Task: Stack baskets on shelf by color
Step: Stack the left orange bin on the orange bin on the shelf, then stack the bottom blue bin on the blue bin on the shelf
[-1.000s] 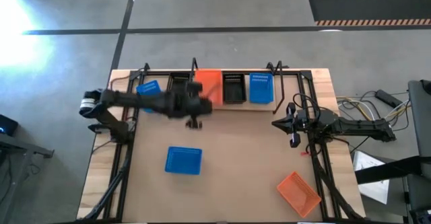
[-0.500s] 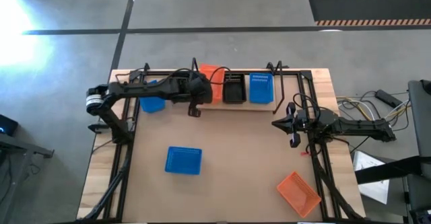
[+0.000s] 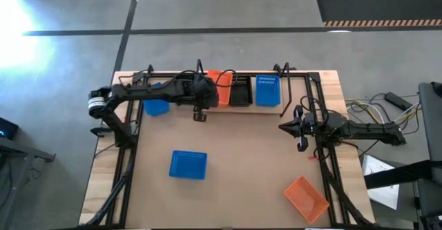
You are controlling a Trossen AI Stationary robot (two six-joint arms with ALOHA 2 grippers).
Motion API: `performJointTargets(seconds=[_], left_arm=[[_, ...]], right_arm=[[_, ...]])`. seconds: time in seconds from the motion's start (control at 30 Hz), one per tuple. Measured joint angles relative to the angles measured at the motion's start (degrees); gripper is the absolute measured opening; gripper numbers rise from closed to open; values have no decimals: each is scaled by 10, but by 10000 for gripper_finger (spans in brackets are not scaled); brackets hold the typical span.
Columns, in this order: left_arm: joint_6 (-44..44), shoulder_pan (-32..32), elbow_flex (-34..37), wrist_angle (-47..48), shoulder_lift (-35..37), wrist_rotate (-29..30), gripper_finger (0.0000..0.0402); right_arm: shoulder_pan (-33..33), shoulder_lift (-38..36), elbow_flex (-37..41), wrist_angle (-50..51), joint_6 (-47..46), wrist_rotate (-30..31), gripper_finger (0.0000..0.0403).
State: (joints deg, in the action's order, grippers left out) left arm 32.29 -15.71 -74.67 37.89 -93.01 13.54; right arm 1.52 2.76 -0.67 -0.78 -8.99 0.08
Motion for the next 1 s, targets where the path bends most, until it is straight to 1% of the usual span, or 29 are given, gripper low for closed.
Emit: performJointTargets(seconds=[0.1,0.27,0.4,0.47,0.6,0.67,0.77,0.9,1.0], left_arm=[[-17,-4,0,1,0,0,35],[-19,-4,-3,4,0,1,84],[-23,-1,-15,6,7,19,108],[-47,4,-25,5,15,30,114],[-146,29,-33,5,32,34,116],[-191,53,-27,6,42,34,116],[-241,108,-11,6,52,34,116],[-305,206,10,19,51,34,116],[-393,287,27,7,49,54,116]], right_arm=[[0,0,0,0,0,0,9],[0,0,0,0,0,0,9],[0,0,0,0,0,0,9],[0,0,0,0,0,0,9],[0,0,0,0,0,0,9],[0,0,0,0,0,0,9],[0,0,0,0,0,0,9],[0,0,0,0,0,0,9],[0,0,0,0,0,0,9]])
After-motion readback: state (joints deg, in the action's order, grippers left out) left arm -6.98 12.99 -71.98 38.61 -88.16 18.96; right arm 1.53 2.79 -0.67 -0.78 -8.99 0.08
